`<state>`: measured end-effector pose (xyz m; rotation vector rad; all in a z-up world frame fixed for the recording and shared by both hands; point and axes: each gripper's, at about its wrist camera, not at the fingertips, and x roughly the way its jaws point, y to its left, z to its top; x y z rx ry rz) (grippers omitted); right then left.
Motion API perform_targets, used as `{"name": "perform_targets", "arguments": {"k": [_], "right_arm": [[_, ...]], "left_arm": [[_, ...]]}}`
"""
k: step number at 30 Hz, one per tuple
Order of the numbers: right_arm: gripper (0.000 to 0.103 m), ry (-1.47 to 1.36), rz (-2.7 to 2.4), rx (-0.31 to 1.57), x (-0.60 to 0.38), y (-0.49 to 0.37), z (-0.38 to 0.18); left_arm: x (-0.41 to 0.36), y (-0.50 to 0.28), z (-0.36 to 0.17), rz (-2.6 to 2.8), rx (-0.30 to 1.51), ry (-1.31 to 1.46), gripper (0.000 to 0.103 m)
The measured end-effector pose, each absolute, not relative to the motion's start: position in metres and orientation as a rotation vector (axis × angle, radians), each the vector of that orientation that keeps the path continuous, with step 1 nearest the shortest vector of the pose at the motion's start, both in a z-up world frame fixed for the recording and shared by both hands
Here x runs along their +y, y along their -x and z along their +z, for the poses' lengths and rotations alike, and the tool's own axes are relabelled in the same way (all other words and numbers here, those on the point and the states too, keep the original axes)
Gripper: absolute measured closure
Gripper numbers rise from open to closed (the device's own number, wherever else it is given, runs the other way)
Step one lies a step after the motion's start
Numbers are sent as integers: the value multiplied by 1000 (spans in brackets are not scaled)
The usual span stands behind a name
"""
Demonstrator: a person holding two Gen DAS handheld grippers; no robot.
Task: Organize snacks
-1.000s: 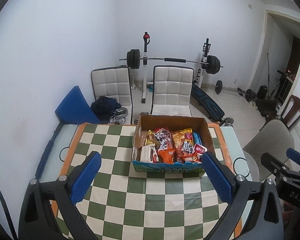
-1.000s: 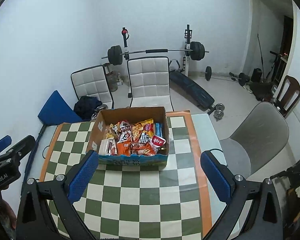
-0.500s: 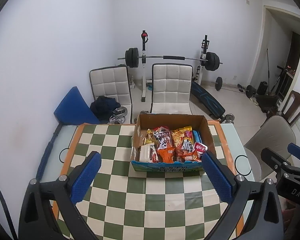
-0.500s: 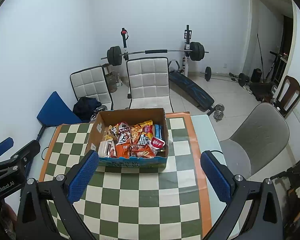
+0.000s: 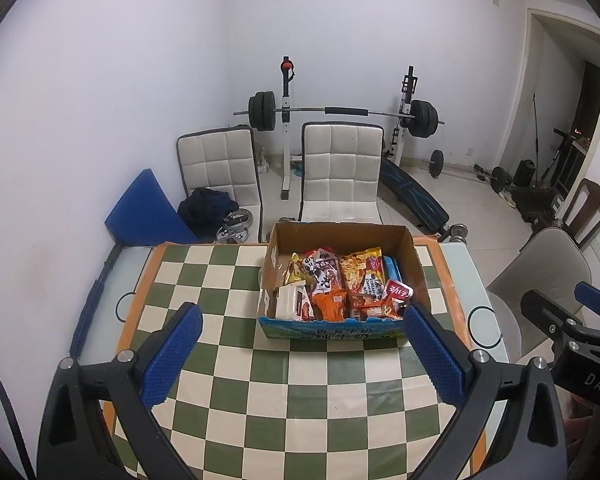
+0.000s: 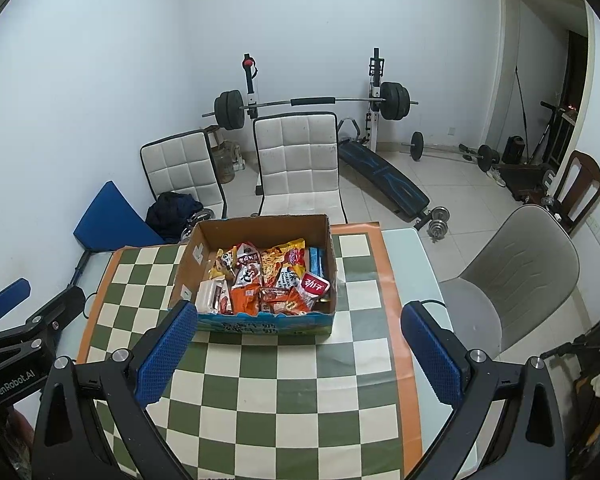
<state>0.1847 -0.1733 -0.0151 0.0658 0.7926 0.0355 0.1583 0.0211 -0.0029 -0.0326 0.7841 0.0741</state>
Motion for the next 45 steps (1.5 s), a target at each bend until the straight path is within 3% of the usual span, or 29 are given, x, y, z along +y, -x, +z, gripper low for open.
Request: {"name": "perform_targets", "arguments": {"k": [45], "right_arm": [[0,-75,27,799,-173,-188,-18]], "left_arm": [[16,-165,-2,61,800,34,0]]}}
